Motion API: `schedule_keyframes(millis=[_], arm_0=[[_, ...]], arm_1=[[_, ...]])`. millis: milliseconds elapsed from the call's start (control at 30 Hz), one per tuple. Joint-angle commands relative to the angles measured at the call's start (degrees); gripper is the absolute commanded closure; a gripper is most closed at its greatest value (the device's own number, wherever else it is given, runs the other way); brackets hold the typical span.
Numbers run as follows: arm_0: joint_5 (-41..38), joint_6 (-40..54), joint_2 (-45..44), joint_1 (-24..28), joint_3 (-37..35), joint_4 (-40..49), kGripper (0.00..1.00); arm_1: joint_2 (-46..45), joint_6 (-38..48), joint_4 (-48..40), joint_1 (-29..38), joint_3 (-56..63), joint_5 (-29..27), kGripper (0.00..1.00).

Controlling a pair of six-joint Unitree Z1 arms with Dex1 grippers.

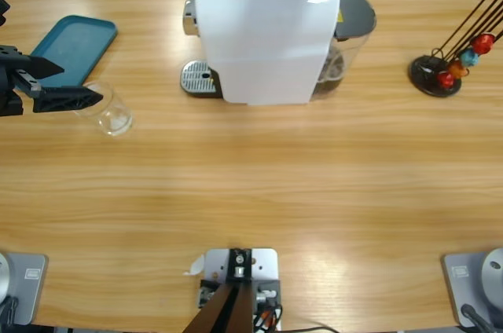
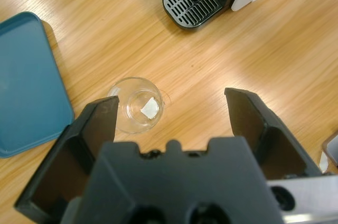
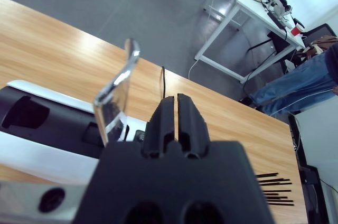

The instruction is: Pour coffee

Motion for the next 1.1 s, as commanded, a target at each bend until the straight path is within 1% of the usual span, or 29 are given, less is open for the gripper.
schedule_keyframes(millis=[33,267,367,500,733,867,1100], arm_0=[[0.7,-0.5,0.3,-0.6,2.4,-0.9,0.128],[0.7,-0.5,0.4,-0.6,2.4,-0.9,0.128],[0.7,-0.5,0.6,-0.6,2.4,-0.9,0.128],[0.8,-0.6,0.6,-0.6,2.4,-0.9,0.128],[0.8,-0.8,0.8,-0.6,2.4,-0.9,0.128],[0.8,-0.8,0.9,-0.6,2.3,-0.9,0.128],[0.8,-0.8,0.9,-0.6,2.3,-0.9,0.128]], arm_1=[[6.0,-1.9,-0.5,-0.9,-1.3,0.9,1.000],[10.1,-4.5,1.2,-0.9,-5.8,0.9,1.000],[11.9,-7.0,1.8,-0.4,-9.1,1.2,1.000],[13.8,-9.2,3.0,0.4,-11.8,3.7,1.000],[17.0,-8.7,6.5,3.3,-12.2,8.0,1.000],[18.6,-6.1,9.3,4.5,-12.0,9.9,1.000],[22.1,-6.5,10.7,5.2,-14.1,10.7,1.000]])
